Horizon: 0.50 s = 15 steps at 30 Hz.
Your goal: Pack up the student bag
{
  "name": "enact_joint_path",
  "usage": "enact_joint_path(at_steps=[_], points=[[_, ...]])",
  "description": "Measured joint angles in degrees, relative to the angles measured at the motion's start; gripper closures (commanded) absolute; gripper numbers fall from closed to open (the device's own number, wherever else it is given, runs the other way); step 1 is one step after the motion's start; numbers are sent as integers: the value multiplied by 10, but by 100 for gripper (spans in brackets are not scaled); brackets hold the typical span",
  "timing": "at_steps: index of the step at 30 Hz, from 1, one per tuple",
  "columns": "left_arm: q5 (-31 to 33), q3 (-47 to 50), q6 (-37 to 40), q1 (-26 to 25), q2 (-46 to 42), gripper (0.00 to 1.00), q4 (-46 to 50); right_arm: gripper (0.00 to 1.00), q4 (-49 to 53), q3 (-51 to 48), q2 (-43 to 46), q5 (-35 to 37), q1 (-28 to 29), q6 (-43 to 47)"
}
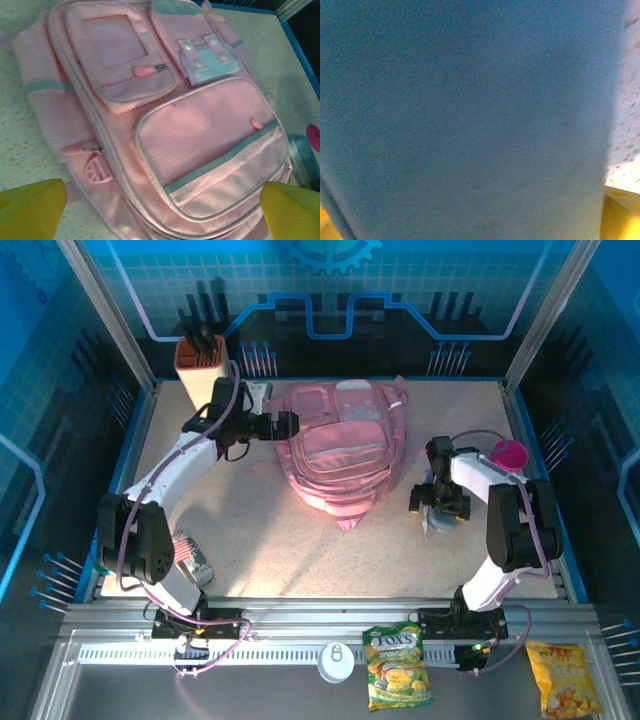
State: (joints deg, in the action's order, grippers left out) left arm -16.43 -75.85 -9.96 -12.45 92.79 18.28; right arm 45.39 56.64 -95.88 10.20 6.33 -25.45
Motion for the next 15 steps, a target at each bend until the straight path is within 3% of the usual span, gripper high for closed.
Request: enact_joint_path(at_steps=[15], points=[[-3,-59,137,-107,64,5,70,5,-14,-18,24,-4,8,-48]])
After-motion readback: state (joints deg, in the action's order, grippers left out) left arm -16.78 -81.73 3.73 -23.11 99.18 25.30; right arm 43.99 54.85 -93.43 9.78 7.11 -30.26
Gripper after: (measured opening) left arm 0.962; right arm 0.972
